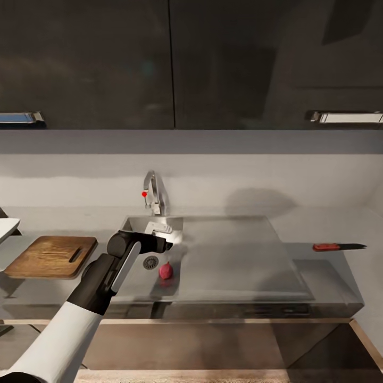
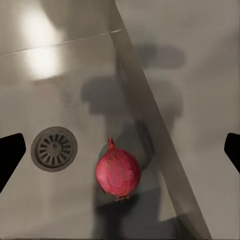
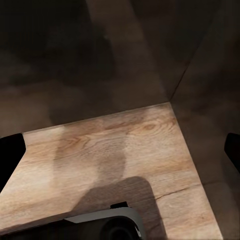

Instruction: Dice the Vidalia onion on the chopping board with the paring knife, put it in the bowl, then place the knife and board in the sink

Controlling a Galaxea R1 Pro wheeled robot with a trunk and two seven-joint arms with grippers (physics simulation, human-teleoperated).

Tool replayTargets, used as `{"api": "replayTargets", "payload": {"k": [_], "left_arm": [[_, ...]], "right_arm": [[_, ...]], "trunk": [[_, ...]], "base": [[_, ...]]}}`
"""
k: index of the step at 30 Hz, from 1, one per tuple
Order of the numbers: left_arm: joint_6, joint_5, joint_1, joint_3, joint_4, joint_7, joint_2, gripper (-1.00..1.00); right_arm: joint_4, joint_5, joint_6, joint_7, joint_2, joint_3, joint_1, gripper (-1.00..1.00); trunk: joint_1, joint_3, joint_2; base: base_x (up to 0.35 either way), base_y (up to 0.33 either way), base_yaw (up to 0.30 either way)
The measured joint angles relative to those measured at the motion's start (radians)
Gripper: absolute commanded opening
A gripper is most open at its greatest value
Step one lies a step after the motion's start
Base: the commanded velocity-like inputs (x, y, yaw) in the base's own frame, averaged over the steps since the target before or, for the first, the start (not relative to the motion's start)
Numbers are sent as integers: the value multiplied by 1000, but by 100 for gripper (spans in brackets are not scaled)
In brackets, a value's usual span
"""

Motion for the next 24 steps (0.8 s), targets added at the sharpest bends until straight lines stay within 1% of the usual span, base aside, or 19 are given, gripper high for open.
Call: {"api": "replayTargets", "payload": {"k": [15,24], "left_arm": [[-3,2,0,0,55,-1,1,100],[-3,2,0,1,54,-1,-1,100]], "right_arm": [[0,0,-1,1,0,0,0,100],[0,0,-1,1,0,1,0,100]], "trunk": [[0,-24,0],[0,-38,0]], "base": [[0,0,0],[0,0,0]]}}
